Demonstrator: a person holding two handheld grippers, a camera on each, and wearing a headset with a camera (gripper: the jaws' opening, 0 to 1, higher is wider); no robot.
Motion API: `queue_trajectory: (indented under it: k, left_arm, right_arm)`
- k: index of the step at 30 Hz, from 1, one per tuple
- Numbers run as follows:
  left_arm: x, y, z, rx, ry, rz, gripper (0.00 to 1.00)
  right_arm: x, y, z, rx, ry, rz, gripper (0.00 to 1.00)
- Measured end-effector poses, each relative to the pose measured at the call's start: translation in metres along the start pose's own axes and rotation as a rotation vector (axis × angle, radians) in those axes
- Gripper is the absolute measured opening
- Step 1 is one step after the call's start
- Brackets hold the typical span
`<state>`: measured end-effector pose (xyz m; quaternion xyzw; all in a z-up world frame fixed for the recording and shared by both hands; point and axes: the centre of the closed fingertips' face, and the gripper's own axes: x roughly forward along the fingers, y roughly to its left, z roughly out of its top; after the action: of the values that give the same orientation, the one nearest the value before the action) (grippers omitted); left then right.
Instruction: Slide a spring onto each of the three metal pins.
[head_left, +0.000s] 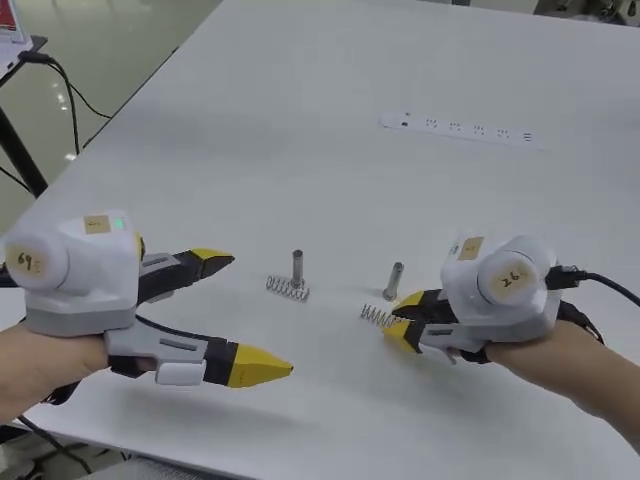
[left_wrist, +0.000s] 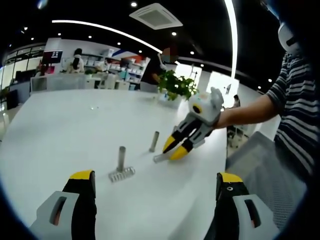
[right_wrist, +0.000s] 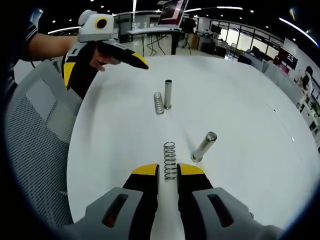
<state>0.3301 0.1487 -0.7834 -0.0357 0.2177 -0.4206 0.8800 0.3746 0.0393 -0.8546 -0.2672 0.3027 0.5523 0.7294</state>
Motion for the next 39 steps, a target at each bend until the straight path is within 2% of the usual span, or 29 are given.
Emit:
queue_trajectory:
  k: [18,25,30,39]
  left_arm:
    - [0.001,-0.003,-0.001,0.000,0.003,-0.005,0.98]
    - [0.000,-0.006,-0.002,-0.001,0.003,-0.009,0.97]
    - [0.001,-0.009,-0.005,-0.007,0.016,-0.026,0.96]
    - [0.009,-0.020,-0.004,-0.002,0.031,-0.081,0.90]
  right_arm:
    - [0.004,0.003,-0.003,-0.040,0.013,0.018,0.08]
    - [-0.006,0.009,0.000,-0.062,0.002,0.030,0.07]
    - [-0.015,0.007,0.001,-0.076,0.000,0.019,0.08]
    - [-0.036,0.010,0.005,-0.095,-0.014,0.021,0.07]
